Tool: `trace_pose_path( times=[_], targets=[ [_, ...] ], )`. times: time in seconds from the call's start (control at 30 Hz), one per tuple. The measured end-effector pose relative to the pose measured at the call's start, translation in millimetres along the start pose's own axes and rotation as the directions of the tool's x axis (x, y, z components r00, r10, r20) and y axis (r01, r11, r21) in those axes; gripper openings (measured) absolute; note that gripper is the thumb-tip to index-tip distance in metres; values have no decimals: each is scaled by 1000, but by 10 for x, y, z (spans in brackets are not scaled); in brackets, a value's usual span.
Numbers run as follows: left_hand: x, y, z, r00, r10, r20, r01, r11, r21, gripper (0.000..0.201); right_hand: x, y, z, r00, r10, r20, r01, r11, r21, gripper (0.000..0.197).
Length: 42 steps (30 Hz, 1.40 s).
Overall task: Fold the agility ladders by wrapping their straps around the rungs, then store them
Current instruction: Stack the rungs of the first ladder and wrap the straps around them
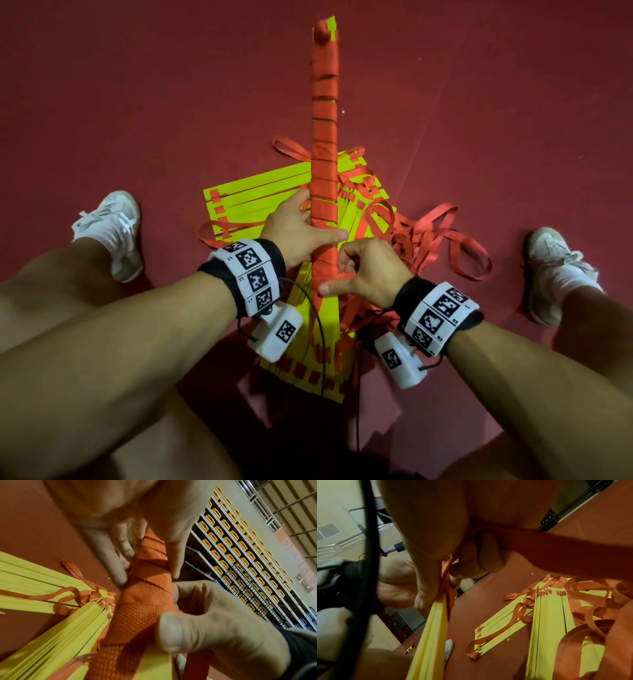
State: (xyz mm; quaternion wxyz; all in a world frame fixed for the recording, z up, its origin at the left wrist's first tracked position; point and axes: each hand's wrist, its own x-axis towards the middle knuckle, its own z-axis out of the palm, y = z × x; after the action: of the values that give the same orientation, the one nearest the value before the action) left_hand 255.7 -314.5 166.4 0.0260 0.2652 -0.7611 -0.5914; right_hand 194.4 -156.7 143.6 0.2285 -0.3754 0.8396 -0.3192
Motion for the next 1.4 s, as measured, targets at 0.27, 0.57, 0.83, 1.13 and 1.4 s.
trace_pose_path(
  times=[0.27,0.57,0.83,1.13,1.4],
  targets=[
    [64,8,-68,998,-65,-2,64,986,-154,68,-16,66,-79,997,-1,72,-17,971,238,11],
    [65,47,-100,999,-44,1,42,960,-278,53,-26,134,-141,997,1,78,-29,932,362,21],
    [51,93,-104,997,-74,27,79,949,-305,36,-10,213,-120,992,-5,124,-42,927,373,18],
    [99,73,-78,997,-61,48,72,952,-297,33,13,295,-81,996,16,90,-30,988,154,25],
    [65,134,-46,998,-13,57,31,945,-324,24,-9,223,-54,990,-74,121,56,988,145,36]
  ],
)
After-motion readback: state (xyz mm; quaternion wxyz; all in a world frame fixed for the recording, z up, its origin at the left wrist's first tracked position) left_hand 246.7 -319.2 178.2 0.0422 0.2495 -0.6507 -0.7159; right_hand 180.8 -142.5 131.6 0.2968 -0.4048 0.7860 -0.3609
